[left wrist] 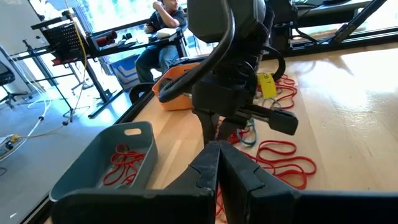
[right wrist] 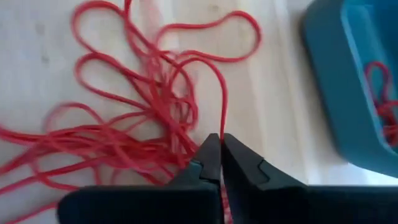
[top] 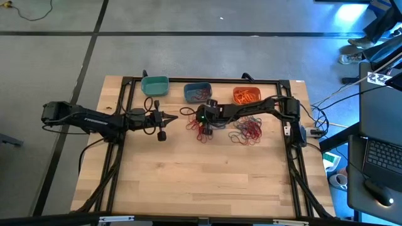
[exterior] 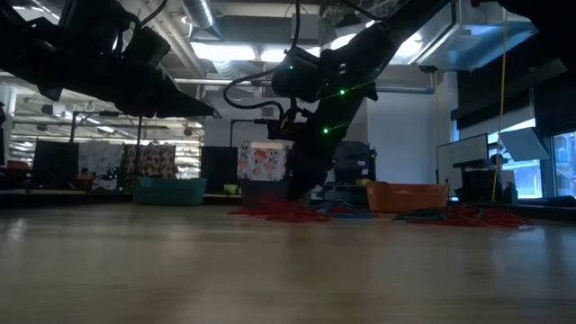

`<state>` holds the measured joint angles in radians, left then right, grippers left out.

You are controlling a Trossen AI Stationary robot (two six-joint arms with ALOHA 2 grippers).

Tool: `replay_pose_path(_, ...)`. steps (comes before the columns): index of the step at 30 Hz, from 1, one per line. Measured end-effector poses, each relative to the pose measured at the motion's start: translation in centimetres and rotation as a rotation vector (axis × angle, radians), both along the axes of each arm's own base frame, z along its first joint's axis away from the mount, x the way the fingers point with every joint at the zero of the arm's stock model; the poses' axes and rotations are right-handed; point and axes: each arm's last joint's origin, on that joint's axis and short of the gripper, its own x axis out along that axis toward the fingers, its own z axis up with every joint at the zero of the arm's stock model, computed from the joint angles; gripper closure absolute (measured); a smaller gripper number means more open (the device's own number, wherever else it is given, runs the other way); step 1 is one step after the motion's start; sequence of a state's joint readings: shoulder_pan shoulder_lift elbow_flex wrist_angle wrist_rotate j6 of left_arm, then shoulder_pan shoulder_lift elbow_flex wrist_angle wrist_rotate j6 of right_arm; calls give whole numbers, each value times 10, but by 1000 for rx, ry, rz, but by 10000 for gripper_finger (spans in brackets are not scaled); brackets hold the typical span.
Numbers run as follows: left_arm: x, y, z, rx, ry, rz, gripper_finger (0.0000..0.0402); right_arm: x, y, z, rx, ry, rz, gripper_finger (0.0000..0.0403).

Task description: Sort rubber bands into baskets

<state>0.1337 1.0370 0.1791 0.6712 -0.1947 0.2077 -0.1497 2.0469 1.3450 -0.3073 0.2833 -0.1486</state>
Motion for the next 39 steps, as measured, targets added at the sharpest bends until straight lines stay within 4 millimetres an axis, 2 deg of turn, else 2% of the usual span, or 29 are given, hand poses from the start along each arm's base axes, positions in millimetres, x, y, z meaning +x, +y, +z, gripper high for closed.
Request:
replay_pose_path(5, 0, 0, 0, 1, -1, 0, 396, -2, -2, 16, -61, -10, -27, 384)
replay_pose_path(10, 0, 0, 0, 1, 2, 0, 396, -2, -4, 47, -136, -56, -39, 399)
replay_pose_path(16, 0, 0, 0, 2, 1, 3, 396, 0, -14, 84, -211, -110, -49, 388)
replay_pose_path(19, 0, 0, 0, 2, 1, 4, 396, 2, -22, 95, -235, -130, -62, 387)
replay_pose_path(28, 0, 0, 0, 8, 3, 2, 396, -4, -65, 105, -262, -204, -171, 387)
replay_pose_path(33, 0, 0, 0, 8, 3, 2, 396, -4, -88, 114, -297, -318, -230, 386)
replay_pose_path(39, 0, 0, 0, 8, 3, 2, 396, -5, -99, 118, -262, -382, -218, 386)
